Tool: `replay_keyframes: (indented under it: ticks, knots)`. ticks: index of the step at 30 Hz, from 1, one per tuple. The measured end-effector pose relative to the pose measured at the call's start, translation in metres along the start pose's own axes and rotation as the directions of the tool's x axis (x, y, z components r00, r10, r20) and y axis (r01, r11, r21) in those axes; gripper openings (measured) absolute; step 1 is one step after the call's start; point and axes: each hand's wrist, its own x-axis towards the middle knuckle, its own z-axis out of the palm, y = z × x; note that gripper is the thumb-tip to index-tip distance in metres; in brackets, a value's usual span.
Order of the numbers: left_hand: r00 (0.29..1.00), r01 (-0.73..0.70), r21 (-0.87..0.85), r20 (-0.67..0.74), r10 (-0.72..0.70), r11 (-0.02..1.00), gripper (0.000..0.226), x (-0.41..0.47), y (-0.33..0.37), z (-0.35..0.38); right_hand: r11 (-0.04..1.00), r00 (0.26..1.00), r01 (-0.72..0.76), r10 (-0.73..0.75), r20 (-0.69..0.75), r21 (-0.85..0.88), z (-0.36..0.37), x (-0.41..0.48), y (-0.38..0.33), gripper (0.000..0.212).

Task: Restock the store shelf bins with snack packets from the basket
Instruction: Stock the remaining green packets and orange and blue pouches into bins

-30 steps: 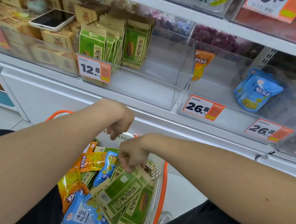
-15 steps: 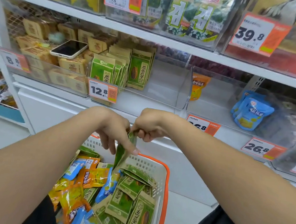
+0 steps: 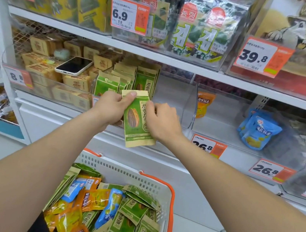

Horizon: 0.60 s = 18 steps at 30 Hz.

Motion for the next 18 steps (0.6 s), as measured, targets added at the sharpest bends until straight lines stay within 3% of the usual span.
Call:
replay_keyframes:
  ticks: [5,9,12,15,16,18]
  knots:
    - [0.968,-0.128,0.343,-0.160,0.192,0.931,0.073,-0.001,0.005,0.007,0.968,1.000,-0.009,0.003,0.021,0.252,0.012,0.012,0.001,0.053]
    - [0.943,-0.124,0.434,-0.228,0.242,0.892,0.070,0.002,0.019,0.010,0.938,0.997,-0.060,0.070,-0.017,0.341,0.015,0.035,0.007,0.054]
    - [0.889,-0.104,0.529,-0.330,0.317,0.842,0.055,0.015,0.018,0.008,0.895,0.983,-0.130,0.174,-0.066,0.428,0.013,0.052,0.006,0.060]
    - [0.836,-0.106,0.648,-0.353,0.420,0.755,0.018,0.025,0.015,0.003,0.861,0.948,-0.183,0.282,-0.147,0.474,0.015,0.073,0.015,0.058]
    - [0.819,-0.134,0.676,-0.336,0.465,0.724,0.015,0.027,0.015,0.002,0.849,0.936,-0.191,0.309,-0.170,0.493,0.016,0.079,0.019,0.053]
    - [0.774,-0.144,0.758,-0.314,0.550,0.636,0.032,0.034,0.010,0.001,0.834,0.920,-0.204,0.343,-0.191,0.513,0.019,0.091,0.025,0.044]
